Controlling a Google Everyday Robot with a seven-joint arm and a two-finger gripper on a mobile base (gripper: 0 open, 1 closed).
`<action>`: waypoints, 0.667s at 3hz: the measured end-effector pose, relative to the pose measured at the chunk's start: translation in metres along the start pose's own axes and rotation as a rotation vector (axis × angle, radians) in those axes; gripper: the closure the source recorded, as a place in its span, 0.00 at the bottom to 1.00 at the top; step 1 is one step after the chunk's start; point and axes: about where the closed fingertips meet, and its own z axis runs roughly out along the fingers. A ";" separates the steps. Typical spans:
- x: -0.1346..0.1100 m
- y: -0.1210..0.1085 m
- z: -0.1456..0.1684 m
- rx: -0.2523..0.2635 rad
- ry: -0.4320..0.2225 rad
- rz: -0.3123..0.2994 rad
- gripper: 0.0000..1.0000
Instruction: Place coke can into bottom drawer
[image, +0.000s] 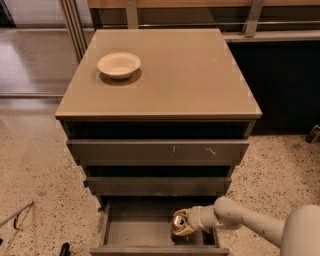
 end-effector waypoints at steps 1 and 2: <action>0.006 -0.003 0.013 -0.015 -0.003 -0.007 1.00; 0.012 -0.006 0.031 -0.035 -0.013 -0.028 1.00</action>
Offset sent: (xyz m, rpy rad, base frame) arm 0.0194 0.0159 -0.0402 0.0088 -0.0072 0.0643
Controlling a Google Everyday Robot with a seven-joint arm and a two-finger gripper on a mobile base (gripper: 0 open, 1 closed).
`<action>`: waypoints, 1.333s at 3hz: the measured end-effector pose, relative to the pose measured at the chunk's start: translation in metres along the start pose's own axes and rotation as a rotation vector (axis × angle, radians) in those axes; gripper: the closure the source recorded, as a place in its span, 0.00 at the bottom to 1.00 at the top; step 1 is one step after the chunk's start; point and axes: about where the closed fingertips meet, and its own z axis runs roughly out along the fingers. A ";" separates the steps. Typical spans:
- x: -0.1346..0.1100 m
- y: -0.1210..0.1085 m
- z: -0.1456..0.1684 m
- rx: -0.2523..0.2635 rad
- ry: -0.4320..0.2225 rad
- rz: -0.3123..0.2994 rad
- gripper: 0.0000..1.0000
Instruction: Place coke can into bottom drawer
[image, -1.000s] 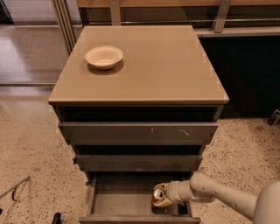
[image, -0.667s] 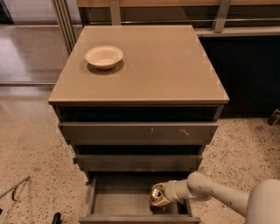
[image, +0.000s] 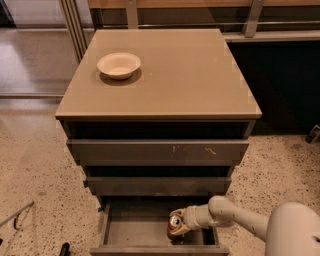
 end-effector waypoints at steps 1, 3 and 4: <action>0.004 -0.003 0.010 -0.011 -0.006 -0.013 1.00; 0.015 -0.005 0.029 -0.038 0.003 -0.022 1.00; 0.016 -0.005 0.032 -0.044 0.006 -0.024 0.91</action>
Offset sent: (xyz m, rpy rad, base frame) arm 0.0158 0.0073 -0.0303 -0.0073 0.0017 0.0384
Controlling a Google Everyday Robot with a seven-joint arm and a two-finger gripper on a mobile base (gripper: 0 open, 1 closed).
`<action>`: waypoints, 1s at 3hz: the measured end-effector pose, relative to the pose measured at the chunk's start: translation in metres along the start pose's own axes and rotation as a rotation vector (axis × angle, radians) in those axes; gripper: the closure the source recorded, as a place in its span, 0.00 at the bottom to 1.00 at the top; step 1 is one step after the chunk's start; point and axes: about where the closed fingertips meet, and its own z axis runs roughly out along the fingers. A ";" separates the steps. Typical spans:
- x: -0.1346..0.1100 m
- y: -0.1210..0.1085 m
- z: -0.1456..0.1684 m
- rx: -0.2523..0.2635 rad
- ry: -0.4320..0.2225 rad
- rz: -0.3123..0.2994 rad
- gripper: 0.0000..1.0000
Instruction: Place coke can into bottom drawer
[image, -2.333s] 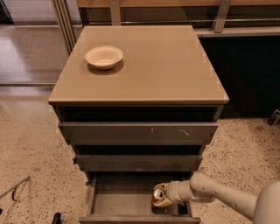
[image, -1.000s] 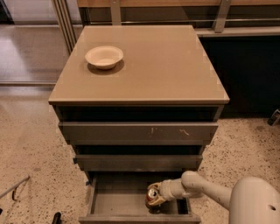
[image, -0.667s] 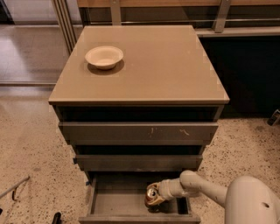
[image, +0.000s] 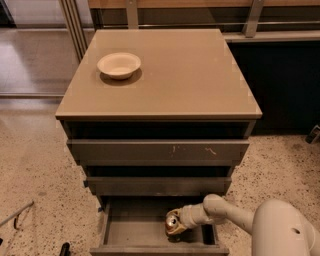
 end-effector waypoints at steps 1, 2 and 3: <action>0.000 0.000 0.000 0.000 0.000 0.000 0.68; 0.000 0.000 0.000 0.000 0.000 0.000 0.46; 0.000 0.000 0.000 0.000 0.000 0.000 0.22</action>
Offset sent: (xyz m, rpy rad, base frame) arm 0.0000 0.0000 0.0000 0.0000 0.0000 0.0000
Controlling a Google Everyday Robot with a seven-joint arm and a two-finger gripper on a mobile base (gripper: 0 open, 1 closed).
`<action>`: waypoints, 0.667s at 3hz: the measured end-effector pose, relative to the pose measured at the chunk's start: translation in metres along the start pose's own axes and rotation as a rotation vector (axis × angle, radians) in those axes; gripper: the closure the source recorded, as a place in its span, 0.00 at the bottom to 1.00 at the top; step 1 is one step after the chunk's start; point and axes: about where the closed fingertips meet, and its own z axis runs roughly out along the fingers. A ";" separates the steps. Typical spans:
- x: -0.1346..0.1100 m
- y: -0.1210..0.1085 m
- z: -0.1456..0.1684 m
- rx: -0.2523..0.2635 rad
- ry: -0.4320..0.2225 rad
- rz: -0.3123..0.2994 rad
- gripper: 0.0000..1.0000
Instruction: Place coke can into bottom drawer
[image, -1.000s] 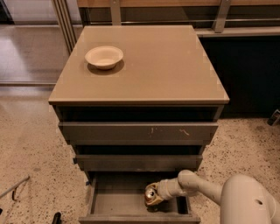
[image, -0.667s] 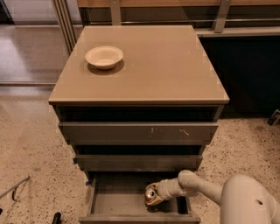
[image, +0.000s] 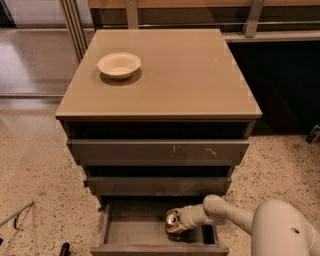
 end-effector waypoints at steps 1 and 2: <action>0.000 0.000 0.000 0.000 0.000 0.000 0.00; 0.000 0.000 0.000 0.000 0.000 0.000 0.00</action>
Offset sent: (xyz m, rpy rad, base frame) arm 0.0000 0.0000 0.0000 0.0000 0.0000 0.0000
